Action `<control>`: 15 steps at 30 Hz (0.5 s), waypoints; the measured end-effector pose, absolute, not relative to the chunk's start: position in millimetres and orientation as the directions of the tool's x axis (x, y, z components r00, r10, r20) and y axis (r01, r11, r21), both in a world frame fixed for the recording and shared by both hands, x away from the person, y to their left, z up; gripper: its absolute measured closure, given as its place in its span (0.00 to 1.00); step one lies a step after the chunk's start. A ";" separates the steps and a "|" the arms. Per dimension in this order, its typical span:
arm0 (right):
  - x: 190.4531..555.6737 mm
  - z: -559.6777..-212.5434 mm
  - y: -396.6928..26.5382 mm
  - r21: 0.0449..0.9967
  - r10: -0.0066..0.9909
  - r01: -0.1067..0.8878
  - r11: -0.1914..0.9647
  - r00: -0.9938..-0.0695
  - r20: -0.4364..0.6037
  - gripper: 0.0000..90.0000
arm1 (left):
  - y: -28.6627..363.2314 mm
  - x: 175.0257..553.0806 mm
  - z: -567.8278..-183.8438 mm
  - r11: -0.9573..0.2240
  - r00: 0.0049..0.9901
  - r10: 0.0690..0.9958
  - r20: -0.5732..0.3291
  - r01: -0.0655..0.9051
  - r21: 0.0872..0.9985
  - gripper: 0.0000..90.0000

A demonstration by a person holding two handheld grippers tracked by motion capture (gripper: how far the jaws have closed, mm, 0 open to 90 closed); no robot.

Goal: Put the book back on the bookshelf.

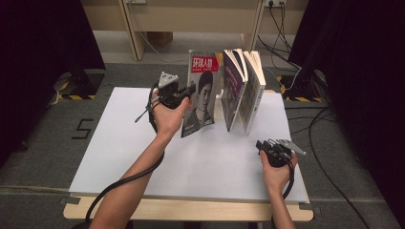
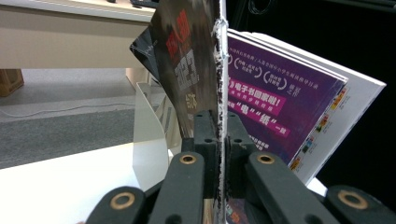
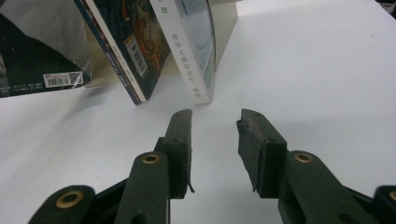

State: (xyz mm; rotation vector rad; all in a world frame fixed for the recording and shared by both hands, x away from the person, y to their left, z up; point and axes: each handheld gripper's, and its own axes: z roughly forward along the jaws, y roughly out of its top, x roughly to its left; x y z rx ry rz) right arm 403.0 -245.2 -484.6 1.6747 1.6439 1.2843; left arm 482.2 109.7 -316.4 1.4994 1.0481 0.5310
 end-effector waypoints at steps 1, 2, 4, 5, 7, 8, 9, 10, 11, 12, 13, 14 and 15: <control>403.5 -485.4 -245.1 0.844 0.944 0.506 -0.179 -0.154 0.292 0.73 | 108.5 482.0 -315.3 0.073 0.495 0.839 -0.226 0.308 0.948 0.96; 404.0 -486.1 -245.9 0.845 0.945 0.506 -0.171 -0.159 0.286 0.73 | 105.7 482.5 -312.6 0.066 0.499 0.839 -0.216 0.301 0.951 0.96; 404.1 -486.6 -245.3 0.840 0.942 0.510 -0.184 -0.152 0.299 0.73 | 103.2 484.0 -309.7 0.063 0.500 0.840 -0.211 0.296 0.953 0.96; 404.1 -486.7 -245.5 0.840 0.942 0.510 -0.184 -0.152 0.298 0.73 | 102.4 485.2 -308.6 0.065 0.499 0.840 -0.212 0.295 0.953 0.96; 403.8 -486.6 -245.8 0.840 0.943 0.512 -0.182 -0.152 0.297 0.73 | 102.3 486.6 -308.0 0.067 0.499 0.840 -0.212 0.293 0.954 0.96; 403.4 -486.5 -246.3 0.839 0.942 0.513 -0.182 -0.153 0.298 0.73 | 102.4 489.3 -307.9 0.069 0.494 0.843 -0.212 0.291 0.954 0.96; 403.4 -486.5 -246.3 0.839 0.942 0.513 -0.182 -0.153 0.298 0.73 | 102.4 489.3 -307.9 0.069 0.494 0.843 -0.212 0.291 0.954 0.96; 403.6 -486.7 -246.8 0.841 0.943 0.511 -0.177 -0.155 0.293 0.73 | 101.9 490.3 -308.0 0.072 0.490 0.845 -0.213 0.289 0.954 0.96; 403.9 -487.1 -246.5 0.840 0.943 0.511 -0.181 -0.152 0.296 0.73 | 101.1 491.2 -308.0 0.072 0.489 0.847 -0.211 0.287 0.955 0.96; 404.2 -487.6 -246.1 0.838 0.942 0.514 -0.184 -0.150 0.299 0.73 | 99.3 493.0 -307.9 0.072 0.485 0.849 -0.207 0.281 0.957 0.96; 404.2 -487.6 -246.1 0.838 0.942 0.514 -0.184 -0.150 0.299 0.73 | 99.3 493.0 -307.9 0.072 0.485 0.849 -0.207 0.281 0.957 0.96; 404.3 -487.7 -245.9 0.838 0.943 0.515 -0.181 -0.151 0.297 0.73 | 98.9 494.2 -308.0 0.074 0.484 0.850 -0.207 0.279 0.957 0.96; 404.2 -487.5 -245.2 0.838 0.943 0.515 -0.180 -0.153 0.296 0.73 | 98.0 496.6 -308.7 0.083 0.479 0.851 -0.215 0.281 0.956 0.96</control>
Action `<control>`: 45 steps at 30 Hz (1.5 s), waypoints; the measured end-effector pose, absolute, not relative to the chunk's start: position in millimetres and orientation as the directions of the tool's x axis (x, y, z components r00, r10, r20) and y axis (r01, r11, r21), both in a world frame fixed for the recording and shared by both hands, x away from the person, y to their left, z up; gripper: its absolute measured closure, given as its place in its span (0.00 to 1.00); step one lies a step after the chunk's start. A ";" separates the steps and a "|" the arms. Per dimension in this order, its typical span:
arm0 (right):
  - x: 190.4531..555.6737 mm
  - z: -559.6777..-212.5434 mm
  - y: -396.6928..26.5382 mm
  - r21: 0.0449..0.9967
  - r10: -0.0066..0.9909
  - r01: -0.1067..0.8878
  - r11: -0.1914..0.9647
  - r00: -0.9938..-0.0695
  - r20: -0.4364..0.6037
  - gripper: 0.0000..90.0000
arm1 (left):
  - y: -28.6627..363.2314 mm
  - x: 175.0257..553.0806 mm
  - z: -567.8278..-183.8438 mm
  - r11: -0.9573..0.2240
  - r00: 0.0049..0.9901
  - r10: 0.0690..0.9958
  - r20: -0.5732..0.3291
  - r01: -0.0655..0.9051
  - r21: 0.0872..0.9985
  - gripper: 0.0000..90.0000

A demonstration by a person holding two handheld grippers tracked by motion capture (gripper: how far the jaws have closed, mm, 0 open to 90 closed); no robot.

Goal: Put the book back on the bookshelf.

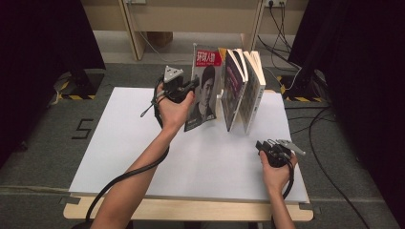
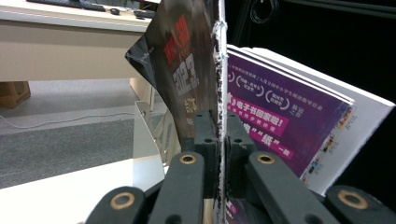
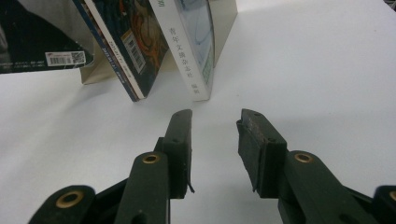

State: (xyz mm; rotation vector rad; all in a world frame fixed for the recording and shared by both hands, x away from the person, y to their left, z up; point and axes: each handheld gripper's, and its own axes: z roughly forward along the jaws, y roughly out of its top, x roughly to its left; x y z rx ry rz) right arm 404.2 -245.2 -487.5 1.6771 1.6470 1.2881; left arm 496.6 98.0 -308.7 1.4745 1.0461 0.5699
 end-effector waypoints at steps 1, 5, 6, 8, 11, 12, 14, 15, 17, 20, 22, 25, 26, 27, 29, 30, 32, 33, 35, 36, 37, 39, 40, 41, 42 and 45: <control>404.2 -487.5 -245.2 0.838 0.943 0.515 -0.180 -0.153 0.296 0.73 | 98.0 496.6 -308.7 0.083 0.479 0.851 -0.215 0.281 0.956 0.96; 404.0 -486.8 -246.4 0.840 0.943 0.512 -0.181 -0.152 0.296 0.73 | 94.3 498.7 -310.0 0.090 0.476 0.852 -0.217 0.276 0.957 0.96; 404.2 -486.8 -246.9 0.842 0.944 0.509 -0.180 -0.152 0.294 0.73 | 93.4 499.2 -310.4 0.094 0.475 0.852 -0.221 0.277 0.956 0.96; 403.9 -486.5 -247.7 0.842 0.944 0.508 -0.180 -0.151 0.293 0.73 | 91.9 500.8 -311.5 0.102 0.473 0.851 -0.229 0.278 0.955 0.96; 403.7 -486.2 -247.9 0.842 0.944 0.509 -0.182 -0.150 0.295 0.73 | 90.4 503.2 -313.7 0.101 0.471 0.852 -0.228 0.280 0.955 0.96; 403.7 -486.2 -248.3 0.846 0.947 0.505 -0.172 -0.152 0.283 0.73 | 90.3 504.7 -315.5 0.101 0.468 0.854 -0.226 0.278 0.955 0.96; 403.5 -485.7 -247.5 0.844 0.946 0.506 -0.178 -0.149 0.289 0.73 | 90.4 505.4 -316.4 0.101 0.468 0.854 -0.225 0.275 0.956 0.96; 403.5 -485.7 -247.5 0.844 0.946 0.506 -0.178 -0.149 0.289 0.73 | 90.3 506.1 -317.1 0.103 0.467 0.855 -0.225 0.272 0.957 0.96; 403.6 -485.5 -247.5 0.848 0.948 0.502 -0.170 -0.152 0.280 0.73 | 90.2 507.4 -318.3 0.106 0.466 0.856 -0.225 0.268 0.958 0.96; 403.2 -484.6 -246.6 0.857 0.952 0.491 -0.157 -0.156 0.264 0.73 | 90.0 509.9 -320.2 0.111 0.459 0.858 -0.228 0.268 0.957 0.96; 402.6 -484.2 -245.5 0.855 0.951 0.491 -0.166 -0.150 0.270 0.72 | 89.5 510.5 -320.6 0.112 0.457 0.860 -0.227 0.266 0.957 0.96; 401.9 -483.6 -245.2 0.853 0.951 0.495 -0.166 -0.148 0.271 0.72 | 88.2 510.7 -321.7 0.120 0.445 0.867 -0.224 0.250 0.961 0.96; 401.8 -483.5 -245.3 0.852 0.951 0.495 -0.167 -0.147 0.272 0.72 | 88.2 510.7 -321.7 0.120 0.445 0.867 -0.224 0.250 0.961 0.96; 401.8 -483.5 -245.3 0.852 0.951 0.495 -0.167 -0.147 0.272 0.72 | 88.4 510.4 -321.6 0.124 0.443 0.868 -0.225 0.245 0.962 0.96; 402.1 -483.8 -246.5 0.859 0.953 0.488 -0.156 -0.154 0.261 0.72 | 88.6 509.7 -320.5 0.136 0.438 0.869 -0.229 0.233 0.963 0.96; 402.2 -483.8 -246.6 0.860 0.953 0.487 -0.157 -0.154 0.260 0.72 | 88.8 509.6 -319.6 0.139 0.437 0.870 -0.228 0.226 0.964 0.96; 402.2 -483.9 -246.4 0.859 0.953 0.488 -0.157 -0.152 0.261 0.72 | 88.4 510.3 -317.8 0.143 0.435 0.871 -0.226 0.215 0.966 0.96; 402.4 -484.2 -246.5 0.859 0.954 0.488 -0.154 -0.155 0.259 0.72 | 87.8 511.0 -317.2 0.143 0.433 0.873 -0.223 0.210 0.967 0.96; 402.6 -484.3 -245.8 0.858 0.953 0.490 -0.157 -0.154 0.262 0.72 | 85.7 513.4 -316.2 0.138 0.434 0.875 -0.216 0.204 0.969 0.96; 402.8 -484.3 -245.7 0.857 0.952 0.490 -0.159 -0.155 0.265 0.72 | 84.5 514.9 -316.0 0.137 0.433 0.876 -0.213 0.200 0.970 0.96; 402.7 -484.0 -245.8 0.857 0.952 0.490 -0.158 -0.155 0.264 0.72 | 83.4 516.3 -316.2 0.138 0.435 0.875 -0.213 0.197 0.971 0.96; 403.1 -484.2 -246.8 0.862 0.954 0.484 -0.154 -0.155 0.257 0.72 | 81.2 520.3 -319.1 0.140 0.433 0.875 -0.214 0.195 0.971 0.96; 402.7 -484.2 -245.4 0.855 0.951 0.491 -0.169 -0.146 0.272 0.72 | 80.6 521.4 -320.5 0.139 0.432 0.877 -0.212 0.194 0.971 0.96; 402.7 -484.2 -245.4 0.855 0.951 0.491 -0.169 -0.146 0.272 0.72 | 80.6 521.4 -320.5 0.139 0.432 0.877 -0.212 0.194 0.971 0.96; 403.0 -484.4 -246.0 0.856 0.953 0.493 -0.153 -0.156 0.260 0.72 | 78.9 523.2 -323.8 0.139 0.427 0.880 -0.209 0.190 0.972 0.96; 402.6 -483.3 -246.1 0.859 0.954 0.488 -0.151 -0.157 0.257 0.72 | 76.2 526.2 -329.0 0.132 0.422 0.884 -0.201 0.187 0.973 0.96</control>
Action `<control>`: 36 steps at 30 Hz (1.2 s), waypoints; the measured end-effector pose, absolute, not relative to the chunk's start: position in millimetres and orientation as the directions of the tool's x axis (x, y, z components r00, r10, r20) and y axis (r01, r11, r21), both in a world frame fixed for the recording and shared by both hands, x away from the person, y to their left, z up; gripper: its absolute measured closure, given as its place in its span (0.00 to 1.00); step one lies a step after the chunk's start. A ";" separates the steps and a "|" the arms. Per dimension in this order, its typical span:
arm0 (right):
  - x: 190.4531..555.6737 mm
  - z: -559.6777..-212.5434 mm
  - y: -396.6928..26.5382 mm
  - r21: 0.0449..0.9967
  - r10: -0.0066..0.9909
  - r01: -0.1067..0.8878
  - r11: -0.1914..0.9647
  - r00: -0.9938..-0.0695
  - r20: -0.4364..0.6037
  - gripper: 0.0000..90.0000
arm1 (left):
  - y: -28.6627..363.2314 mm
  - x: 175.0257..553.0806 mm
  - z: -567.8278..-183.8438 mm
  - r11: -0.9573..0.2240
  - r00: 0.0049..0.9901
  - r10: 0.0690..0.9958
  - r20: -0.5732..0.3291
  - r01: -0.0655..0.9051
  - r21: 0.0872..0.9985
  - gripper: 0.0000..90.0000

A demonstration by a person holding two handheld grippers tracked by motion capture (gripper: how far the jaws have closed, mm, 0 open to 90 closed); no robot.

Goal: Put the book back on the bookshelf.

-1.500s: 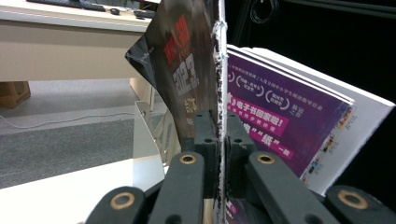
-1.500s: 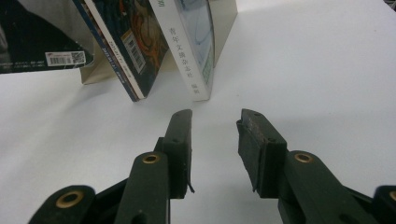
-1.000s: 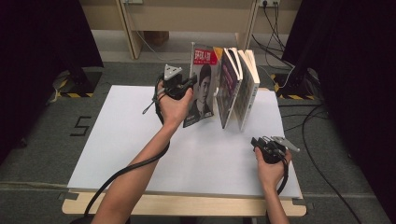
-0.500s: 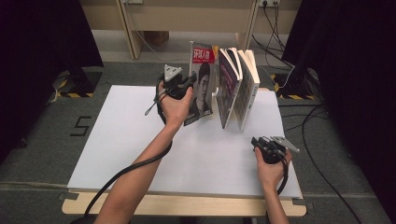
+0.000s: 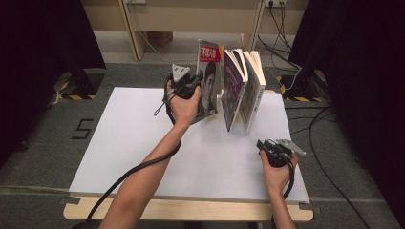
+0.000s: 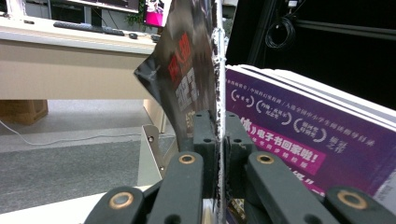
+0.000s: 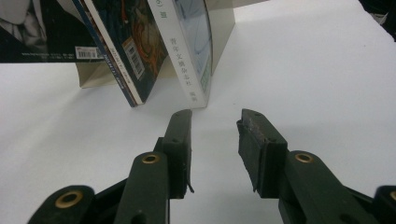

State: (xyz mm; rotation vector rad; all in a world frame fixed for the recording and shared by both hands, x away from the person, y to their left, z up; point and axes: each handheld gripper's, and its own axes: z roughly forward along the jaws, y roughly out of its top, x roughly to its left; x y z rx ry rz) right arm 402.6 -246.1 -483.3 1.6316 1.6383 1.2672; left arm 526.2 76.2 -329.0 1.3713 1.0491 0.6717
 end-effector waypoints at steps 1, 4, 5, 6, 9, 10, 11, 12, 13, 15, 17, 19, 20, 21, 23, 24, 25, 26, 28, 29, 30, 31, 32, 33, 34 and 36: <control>402.5 -483.1 -245.4 0.858 0.952 0.487 -0.161 -0.153 0.265 0.72 | 75.5 527.5 -330.7 0.130 0.423 0.884 -0.199 0.187 0.974 0.96; 402.4 -482.8 -245.7 0.858 0.952 0.487 -0.162 -0.153 0.266 0.72 | 74.0 529.8 -333.6 0.126 0.426 0.883 -0.195 0.185 0.975 0.96; 402.7 -483.1 -245.7 0.857 0.952 0.489 -0.161 -0.153 0.266 0.72 | 73.1 530.6 -334.7 0.129 0.425 0.883 -0.198 0.186 0.974 0.96; 402.8 -483.5 -245.6 0.857 0.951 0.490 -0.162 -0.154 0.268 0.72 | 71.7 531.7 -336.5 0.128 0.424 0.884 -0.195 0.182 0.975 0.96; 403.2 -484.4 -245.9 0.859 0.952 0.489 -0.152 -0.160 0.260 0.72 | 70.8 532.8 -337.6 0.130 0.422 0.885 -0.194 0.176 0.976 0.96; 403.3 -484.4 -246.0 0.857 0.952 0.493 -0.150 -0.162 0.260 0.72 | 70.1 533.4 -337.8 0.130 0.423 0.886 -0.192 0.171 0.977 0.96; 403.4 -484.3 -245.6 0.856 0.951 0.493 -0.155 -0.159 0.264 0.72 | 70.1 533.4 -337.8 0.130 0.423 0.886 -0.192 0.171 0.977 0.96; 403.4 -484.2 -245.7 0.857 0.951 0.492 -0.156 -0.159 0.264 0.72 | 69.4 533.2 -338.3 0.128 0.423 0.886 -0.189 0.168 0.977 0.96; 403.3 -484.0 -245.5 0.857 0.951 0.492 -0.155 -0.160 0.264 0.72 | 69.4 532.9 -338.7 0.126 0.423 0.887 -0.185 0.165 0.978 0.96; 403.0 -483.9 -245.2 0.855 0.951 0.495 -0.154 -0.161 0.264 0.72 | 69.4 532.4 -339.3 0.122 0.422 0.888 -0.182 0.165 0.979 0.96; 403.2 -484.3 -244.9 0.858 0.952 0.491 -0.148 -0.165 0.259 0.72 | 68.6 531.2 -340.5 0.114 0.423 0.889 -0.177 0.170 0.979 0.96; 402.9 -484.4 -244.1 0.857 0.950 0.493 -0.151 -0.167 0.264 0.72 | 66.9 530.0 -341.2 0.100 0.430 0.887 -0.168 0.177 0.979 0.95; 402.9 -484.4 -244.1 0.857 0.950 0.493 -0.151 -0.167 0.264 0.72 | 65.8 529.6 -341.5 0.090 0.433 0.887 -0.162 0.182 0.979 0.95; 402.9 -484.5 -244.7 0.859 0.951 0.491 -0.147 -0.170 0.260 0.72 | 65.3 529.2 -341.9 0.082 0.434 0.887 -0.157 0.187 0.979 0.95; 402.2 -484.1 -244.5 0.854 0.950 0.497 -0.155 -0.163 0.267 0.72 | 64.5 529.3 -343.1 0.064 0.434 0.889 -0.149 0.203 0.977 0.95; 402.2 -484.2 -245.5 0.855 0.950 0.496 -0.152 -0.165 0.265 0.72 | 64.2 529.3 -344.5 0.051 0.437 0.888 -0.143 0.217 0.975 0.95; 402.4 -484.4 -245.9 0.855 0.951 0.496 -0.149 -0.166 0.262 0.72 | 64.2 529.3 -344.5 0.051 0.437 0.888 -0.143 0.217 0.975 0.95; 402.4 -484.4 -245.9 0.855 0.951 0.496 -0.149 -0.166 0.262 0.72 | 64.2 529.0 -345.1 0.045 0.439 0.887 -0.143 0.226 0.973 0.95; 402.6 -485.0 -245.4 0.855 0.949 0.497 -0.152 -0.167 0.266 0.72 | 64.3 527.9 -345.9 0.029 0.442 0.886 -0.138 0.244 0.969 0.95; 402.6 -485.0 -245.4 0.855 0.949 0.497 -0.152 -0.167 0.266 0.72 | 64.3 527.9 -345.9 0.029 0.442 0.886 -0.138 0.244 0.969 0.95; 402.5 -484.9 -245.4 0.856 0.951 0.495 -0.148 -0.167 0.261 0.72 | 64.3 527.5 -346.2 0.025 0.443 0.886 -0.138 0.251 0.968 0.94; 402.5 -484.9 -245.4 0.856 0.951 0.495 -0.148 -0.167 0.261 0.72 | 64.5 527.2 -346.6 0.020 0.444 0.885 -0.137 0.258 0.966 0.94; 402.4 -484.8 -245.4 0.856 0.951 0.495 -0.147 -0.167 0.260 0.72 | 64.3 526.8 -347.2 0.017 0.444 0.885 -0.138 0.265 0.964 0.94; 402.4 -484.8 -245.2 0.856 0.951 0.496 -0.150 -0.166 0.262 0.72 | 64.3 526.7 -347.8 0.008 0.448 0.884 -0.135 0.274 0.962 0.94; 402.5 -484.9 -245.3 0.856 0.951 0.495 -0.147 -0.167 0.260 0.72 | 64.1 526.6 -348.6 0.005 0.450 0.882 -0.138 0.284 0.959 0.94; 402.6 -485.2 -245.1 0.854 0.949 0.498 -0.154 -0.166 0.268 0.72 | 64.9 527.0 -350.7 -0.005 0.457 0.878 -0.142 0.306 0.952 0.93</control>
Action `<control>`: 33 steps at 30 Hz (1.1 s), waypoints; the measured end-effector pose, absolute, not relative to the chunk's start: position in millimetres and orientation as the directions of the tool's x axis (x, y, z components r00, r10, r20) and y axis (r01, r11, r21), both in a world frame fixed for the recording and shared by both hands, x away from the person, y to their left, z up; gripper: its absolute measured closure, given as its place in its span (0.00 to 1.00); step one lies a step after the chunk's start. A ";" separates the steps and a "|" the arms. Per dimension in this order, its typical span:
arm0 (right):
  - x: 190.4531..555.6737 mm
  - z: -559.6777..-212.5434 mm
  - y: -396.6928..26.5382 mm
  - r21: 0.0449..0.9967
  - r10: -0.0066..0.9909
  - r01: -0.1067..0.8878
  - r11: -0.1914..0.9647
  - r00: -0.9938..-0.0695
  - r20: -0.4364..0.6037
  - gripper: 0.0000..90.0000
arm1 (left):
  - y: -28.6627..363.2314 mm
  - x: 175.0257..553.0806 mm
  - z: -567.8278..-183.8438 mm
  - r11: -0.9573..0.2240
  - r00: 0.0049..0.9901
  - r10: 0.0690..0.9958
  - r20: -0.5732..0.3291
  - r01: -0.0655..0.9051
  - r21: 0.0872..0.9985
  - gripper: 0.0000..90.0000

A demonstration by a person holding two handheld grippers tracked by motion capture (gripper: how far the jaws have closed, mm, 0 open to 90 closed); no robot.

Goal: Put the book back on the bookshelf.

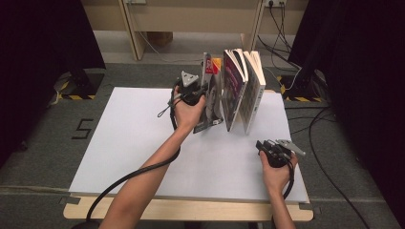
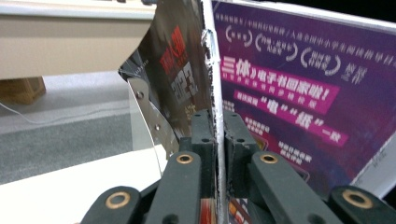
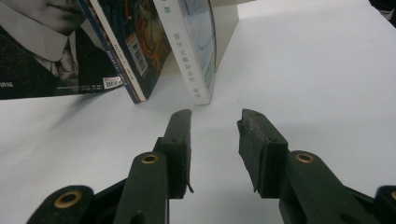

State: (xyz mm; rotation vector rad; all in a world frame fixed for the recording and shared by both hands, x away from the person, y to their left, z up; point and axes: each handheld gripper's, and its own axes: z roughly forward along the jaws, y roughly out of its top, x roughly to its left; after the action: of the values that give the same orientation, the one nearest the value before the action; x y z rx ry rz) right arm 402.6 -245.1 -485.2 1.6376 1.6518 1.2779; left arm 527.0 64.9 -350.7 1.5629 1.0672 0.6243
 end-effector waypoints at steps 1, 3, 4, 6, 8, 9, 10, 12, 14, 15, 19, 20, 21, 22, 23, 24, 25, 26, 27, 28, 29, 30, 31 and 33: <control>402.6 -485.2 -245.1 0.854 0.949 0.498 -0.154 -0.166 0.268 0.72 | 64.9 527.0 -350.7 -0.005 0.457 0.878 -0.142 0.306 0.952 0.93; 403.0 -485.9 -246.1 0.856 0.950 0.496 -0.148 -0.170 0.263 0.72 | 65.9 527.8 -350.7 -0.016 0.462 0.875 -0.146 0.329 0.944 0.93; 403.0 -485.9 -246.1 0.856 0.950 0.496 -0.148 -0.170 0.263 0.72 | 65.9 527.8 -350.7 -0.016 0.462 0.875 -0.146 0.329 0.944 0.92; 402.5 -485.8 -245.5 0.848 0.947 0.504 -0.162 -0.162 0.277 0.72 | 66.4 528.5 -350.0 -0.025 0.469 0.870 -0.150 0.347 0.938 0.92; 402.3 -485.9 -245.3 0.844 0.946 0.508 -0.170 -0.157 0.284 0.72 | 66.4 529.2 -348.8 -0.031 0.478 0.864 -0.157 0.362 0.932 0.90; 402.6 -486.4 -245.8 0.847 0.947 0.507 -0.163 -0.160 0.278 0.71 | 66.9 530.5 -347.5 -0.021 0.481 0.860 -0.174 0.373 0.928 0.88; 402.6 -486.4 -245.8 0.847 0.947 0.507 -0.163 -0.160 0.278 0.71 | 66.9 530.5 -347.5 -0.021 0.481 0.860 -0.174 0.373 0.928 0.88; 402.6 -486.5 -245.5 0.847 0.947 0.507 -0.162 -0.162 0.278 0.71 | 67.3 532.2 -346.2 -0.011 0.479 0.857 -0.188 0.381 0.924 0.85; 402.7 -486.5 -245.5 0.846 0.946 0.507 -0.163 -0.162 0.280 0.71 | 68.1 534.5 -345.0 0.002 0.475 0.856 -0.203 0.391 0.921 0.82; 402.7 -486.5 -245.5 0.846 0.946 0.507 -0.163 -0.162 0.280 0.71 | 68.6 535.7 -344.5 0.009 0.471 0.857 -0.211 0.396 0.918 0.82; 403.2 -487.7 -245.9 0.841 0.945 0.516 -0.162 -0.165 0.284 0.71 | 71.9 541.2 -343.8 0.037 0.458 0.856 -0.238 0.405 0.913 0.78; 403.4 -488.0 -246.0 0.841 0.945 0.516 -0.162 -0.165 0.283 0.71 | 72.9 543.1 -343.6 0.046 0.456 0.855 -0.248 0.409 0.911 0.78; 403.5 -488.2 -245.9 0.841 0.945 0.517 -0.163 -0.163 0.284 0.71 | 73.8 545.1 -343.2 0.056 0.453 0.853 -0.260 0.415 0.908 0.77; 403.6 -488.2 -245.8 0.839 0.945 0.518 -0.164 -0.162 0.285 0.71 | 74.8 547.2 -342.9 0.067 0.449 0.851 -0.272 0.421 0.905 0.76; 403.7 -488.2 -245.7 0.839 0.945 0.519 -0.164 -0.162 0.285 0.71 | 75.9 549.4 -342.4 0.075 0.446 0.850 -0.281 0.426 0.902 0.76; 403.8 -488.2 -245.4 0.838 0.945 0.521 -0.163 -0.162 0.285 0.71 | 76.9 551.5 -341.8 0.088 0.442 0.847 -0.295 0.431 0.898 0.75; 403.4 -487.9 -244.5 0.832 0.942 0.526 -0.174 -0.158 0.297 0.71 | 78.3 555.1 -340.8 0.099 0.438 0.845 -0.308 0.437 0.894 0.75; 403.6 -488.3 -244.4 0.834 0.943 0.525 -0.171 -0.159 0.293 0.71 | 78.3 555.1 -340.8 0.099 0.438 0.845 -0.308 0.437 0.894 0.75; 403.6 -488.3 -244.4 0.834 0.943 0.525 -0.171 -0.159 0.293 0.71 | 78.3 556.6 -340.5 0.100 0.436 0.845 -0.309 0.439 0.893 0.75; 404.1 -488.6 -244.7 0.838 0.945 0.521 -0.161 -0.164 0.284 0.71 | 78.3 558.0 -340.5 0.096 0.437 0.845 -0.308 0.442 0.892 0.75; 404.1 -488.6 -244.7 0.838 0.945 0.521 -0.161 -0.164 0.284 0.71 | 78.3 559.4 -340.8 0.094 0.438 0.844 -0.308 0.446 0.890 0.75; 404.0 -488.5 -244.4 0.839 0.945 0.519 -0.161 -0.165 0.283 0.71 | 77.9 560.6 -341.2 0.093 0.437 0.844 -0.310 0.449 0.889 0.76; 403.8 -488.3 -244.3 0.840 0.945 0.518 -0.161 -0.165 0.282 0.71 | 77.4 562.4 -342.1 0.083 0.436 0.848 -0.302 0.453 0.888 0.76; 403.7 -488.0 -244.5 0.840 0.945 0.517 -0.162 -0.164 0.283 0.71 | 77.1 563.0 -342.6 0.076 0.436 0.850 -0.295 0.453 0.888 0.76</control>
State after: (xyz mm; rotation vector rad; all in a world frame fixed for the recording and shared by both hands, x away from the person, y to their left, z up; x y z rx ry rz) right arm 403.7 -244.5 -488.0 1.6624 1.6642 1.2781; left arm 563.0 77.1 -342.6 1.5568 1.1845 0.4380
